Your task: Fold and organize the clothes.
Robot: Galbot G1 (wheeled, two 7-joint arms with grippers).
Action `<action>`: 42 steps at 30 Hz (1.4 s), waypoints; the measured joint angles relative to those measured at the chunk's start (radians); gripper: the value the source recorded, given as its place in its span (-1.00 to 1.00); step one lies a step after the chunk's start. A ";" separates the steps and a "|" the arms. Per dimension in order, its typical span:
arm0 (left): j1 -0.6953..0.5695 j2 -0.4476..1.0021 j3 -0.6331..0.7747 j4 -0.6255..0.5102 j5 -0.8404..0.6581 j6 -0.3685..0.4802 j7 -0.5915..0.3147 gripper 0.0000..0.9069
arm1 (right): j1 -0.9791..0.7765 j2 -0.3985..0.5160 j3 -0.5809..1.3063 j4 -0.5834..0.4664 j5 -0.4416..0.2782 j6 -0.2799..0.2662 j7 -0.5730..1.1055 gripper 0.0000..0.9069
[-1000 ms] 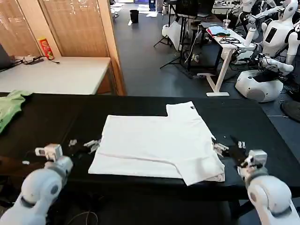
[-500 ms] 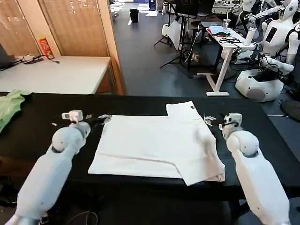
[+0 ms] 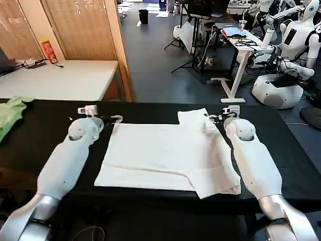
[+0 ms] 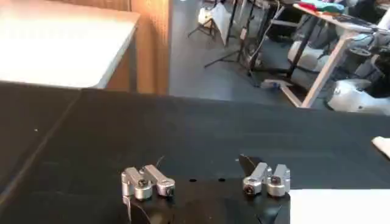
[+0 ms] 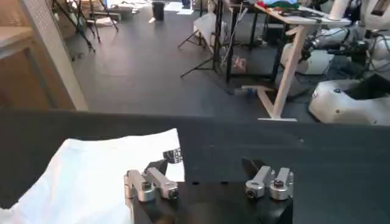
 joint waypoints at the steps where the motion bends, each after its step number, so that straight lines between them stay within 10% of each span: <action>1: 0.000 0.000 0.001 0.004 0.002 0.001 0.002 0.94 | 0.003 0.003 -0.001 -0.008 0.000 0.000 0.000 0.94; 14: 0.014 -0.010 0.003 0.017 0.028 0.017 0.030 0.74 | 0.021 0.039 0.005 -0.082 -0.027 0.005 -0.021 0.94; 18: 0.011 -0.012 0.002 0.029 0.038 0.016 0.029 0.35 | 0.027 0.043 0.003 -0.094 -0.032 0.009 -0.030 0.91; 21: 0.008 -0.015 0.002 0.039 0.043 0.016 0.030 -0.59 | 0.029 0.046 0.005 -0.100 -0.036 0.009 -0.031 0.46; 23: 0.008 -0.016 0.001 0.043 0.045 0.015 0.031 -0.66 | 0.029 0.047 0.005 -0.101 -0.037 0.010 -0.036 0.35; 27: 0.016 -0.015 0.001 0.035 0.055 0.015 0.048 -0.70 | 0.029 0.051 0.007 -0.108 -0.053 0.022 -0.050 -0.61; 42: 0.018 -0.009 0.002 0.012 0.060 0.020 0.058 -0.76 | -0.004 0.050 0.018 -0.078 -0.089 0.114 -0.065 -0.87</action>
